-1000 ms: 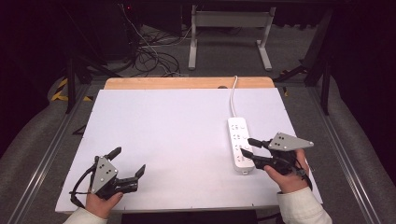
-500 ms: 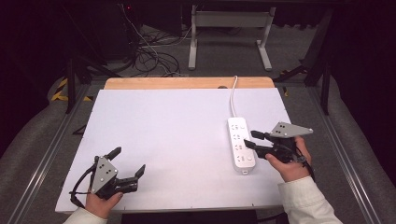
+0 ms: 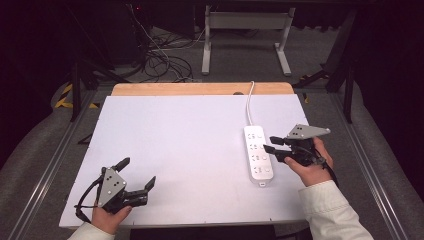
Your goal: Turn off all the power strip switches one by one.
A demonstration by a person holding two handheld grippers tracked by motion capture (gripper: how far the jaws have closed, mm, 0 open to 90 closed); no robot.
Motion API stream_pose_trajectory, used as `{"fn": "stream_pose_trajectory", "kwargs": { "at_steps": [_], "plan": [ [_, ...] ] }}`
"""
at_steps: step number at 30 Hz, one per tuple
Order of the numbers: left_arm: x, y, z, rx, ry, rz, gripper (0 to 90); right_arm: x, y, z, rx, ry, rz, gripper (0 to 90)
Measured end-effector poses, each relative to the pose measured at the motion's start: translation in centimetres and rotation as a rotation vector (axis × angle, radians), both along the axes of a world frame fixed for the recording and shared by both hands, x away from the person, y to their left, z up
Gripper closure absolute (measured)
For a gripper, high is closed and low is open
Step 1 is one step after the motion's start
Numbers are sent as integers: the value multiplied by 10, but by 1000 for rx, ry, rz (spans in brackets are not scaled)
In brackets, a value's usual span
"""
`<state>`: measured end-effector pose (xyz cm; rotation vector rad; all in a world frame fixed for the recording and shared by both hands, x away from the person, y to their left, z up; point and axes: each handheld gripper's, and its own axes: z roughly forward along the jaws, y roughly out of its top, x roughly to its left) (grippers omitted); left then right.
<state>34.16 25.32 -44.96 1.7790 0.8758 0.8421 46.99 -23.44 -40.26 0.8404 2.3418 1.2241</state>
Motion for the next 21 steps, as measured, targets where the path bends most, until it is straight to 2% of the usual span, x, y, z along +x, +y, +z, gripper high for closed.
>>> {"fn": "stream_pose_trajectory", "kwargs": {
  "at_steps": [1,2,3,4,6,8,10,13,19,21],
  "plan": [
    [0,0,0,0,0,0,69,0,0,0,0,0,0,627],
    [0,0,0,0,0,0,69,2,0,-1,-28,25,2,725],
    [0,0,0,1,0,0,69,2,0,-1,-28,25,2,725],
    [0,0,0,1,0,0,69,3,0,-2,-40,51,5,801],
    [0,0,0,3,0,-2,69,4,1,-2,-63,62,6,883],
    [0,0,0,3,2,-2,69,4,1,-3,-75,70,7,900],
    [0,0,0,2,1,1,69,5,3,-3,-95,104,13,900],
    [0,0,0,1,4,0,69,5,5,-3,-113,118,23,900],
    [1,0,0,6,3,1,69,7,8,-6,-164,187,43,900],
    [0,0,-1,0,6,2,69,7,9,-7,-175,196,43,900]
  ]
}}
